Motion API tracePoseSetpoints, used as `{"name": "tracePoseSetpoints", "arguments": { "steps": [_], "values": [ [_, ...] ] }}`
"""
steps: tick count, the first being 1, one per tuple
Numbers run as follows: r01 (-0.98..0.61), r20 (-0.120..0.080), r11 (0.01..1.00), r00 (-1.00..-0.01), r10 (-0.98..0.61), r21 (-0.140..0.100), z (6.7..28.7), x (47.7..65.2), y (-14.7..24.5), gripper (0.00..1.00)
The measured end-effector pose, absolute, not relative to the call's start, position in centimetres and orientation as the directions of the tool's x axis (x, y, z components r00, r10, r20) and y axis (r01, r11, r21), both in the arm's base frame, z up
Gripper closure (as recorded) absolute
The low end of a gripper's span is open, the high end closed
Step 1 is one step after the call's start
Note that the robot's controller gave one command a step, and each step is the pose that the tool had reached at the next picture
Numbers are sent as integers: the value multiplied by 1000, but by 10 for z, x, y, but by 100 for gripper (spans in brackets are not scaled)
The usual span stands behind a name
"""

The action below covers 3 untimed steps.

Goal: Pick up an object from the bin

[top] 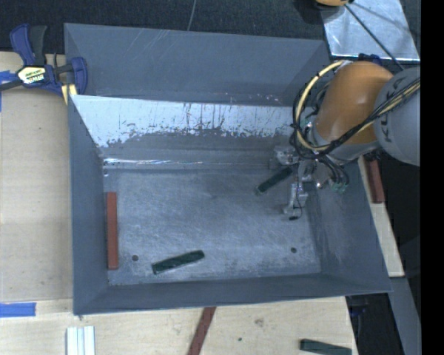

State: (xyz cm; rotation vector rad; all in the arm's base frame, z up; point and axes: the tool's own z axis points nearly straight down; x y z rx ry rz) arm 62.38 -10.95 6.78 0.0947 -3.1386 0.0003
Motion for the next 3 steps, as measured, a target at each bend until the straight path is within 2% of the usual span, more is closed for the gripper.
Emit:
{"name": "tracePoseSetpoints", "arguments": {
  "steps": [1, 2, 3],
  "values": [
    [89, 5, 996, -996, 89, 1, 70, 623, -101, 0],
    [-49, 1, 999, -999, -49, 0, 69, 624, -108, 0],
    [90, -4, 996, -996, 90, 0, 71, 624, -102, 100]
  ]
}}
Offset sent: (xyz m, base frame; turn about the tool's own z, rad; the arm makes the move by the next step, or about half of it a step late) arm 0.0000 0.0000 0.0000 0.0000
